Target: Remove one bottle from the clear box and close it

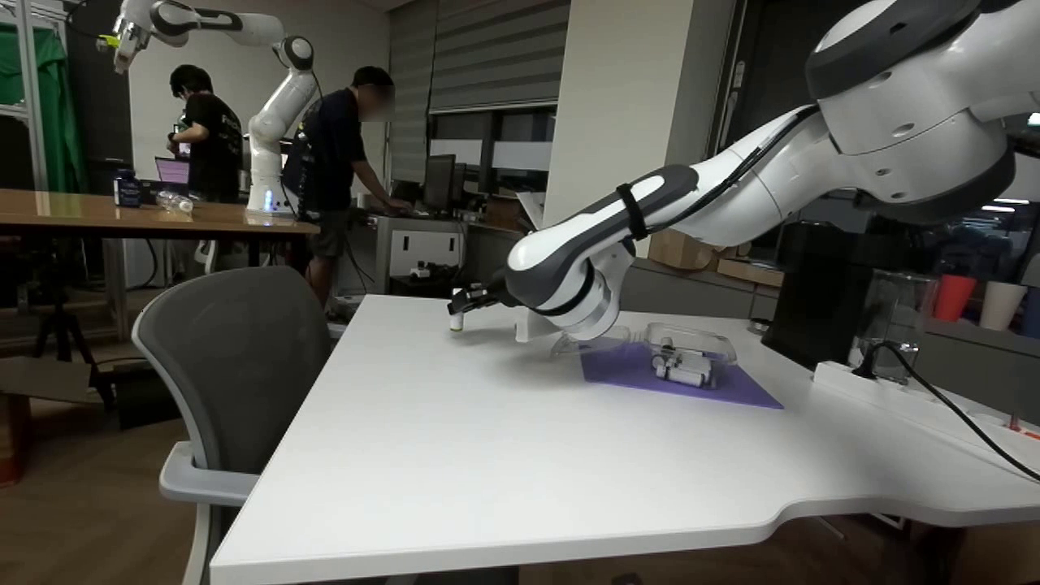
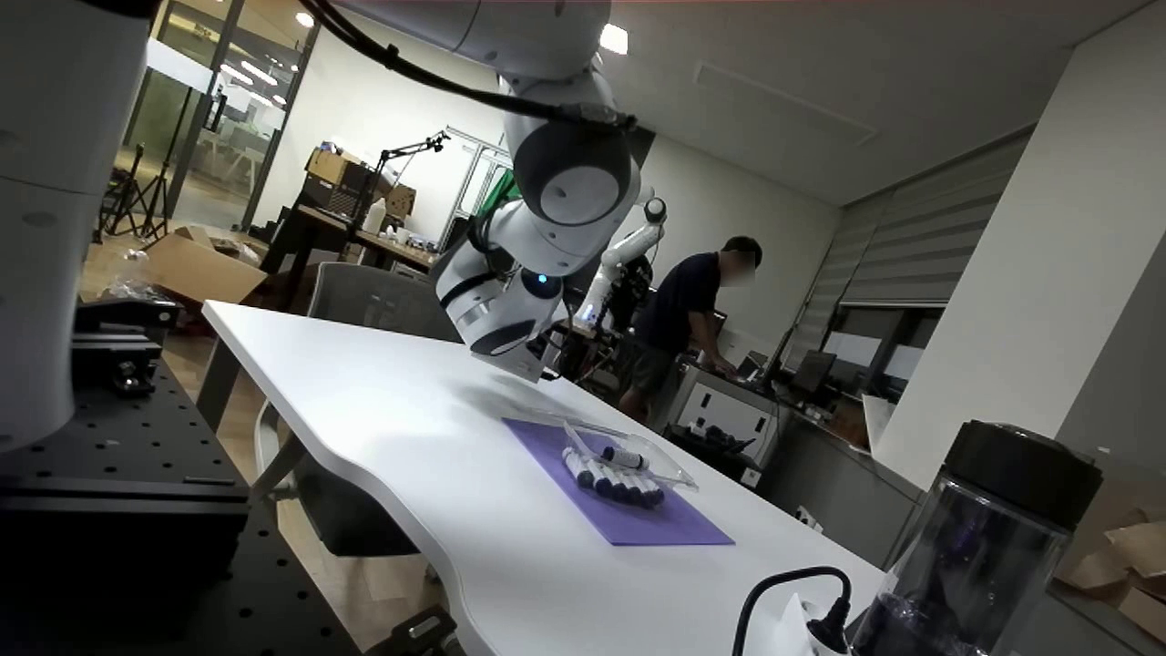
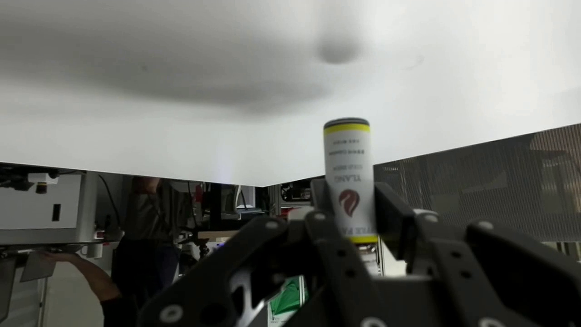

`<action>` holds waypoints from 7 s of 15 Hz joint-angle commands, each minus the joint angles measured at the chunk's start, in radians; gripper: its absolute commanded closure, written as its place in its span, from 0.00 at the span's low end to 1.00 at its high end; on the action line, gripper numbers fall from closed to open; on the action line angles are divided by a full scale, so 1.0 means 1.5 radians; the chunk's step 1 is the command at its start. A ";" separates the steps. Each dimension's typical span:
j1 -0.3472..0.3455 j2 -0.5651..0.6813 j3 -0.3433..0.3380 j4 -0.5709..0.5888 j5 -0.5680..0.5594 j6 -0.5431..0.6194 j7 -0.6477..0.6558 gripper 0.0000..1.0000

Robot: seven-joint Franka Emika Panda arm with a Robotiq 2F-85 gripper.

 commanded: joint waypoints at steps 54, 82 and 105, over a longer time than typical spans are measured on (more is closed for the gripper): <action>-0.029 0.062 0.052 0.040 -0.089 -0.035 -0.034 0.71; -0.029 0.062 0.053 0.033 -0.099 -0.020 -0.046 0.93; -0.037 0.062 0.039 0.024 -0.096 -0.031 -0.040 0.93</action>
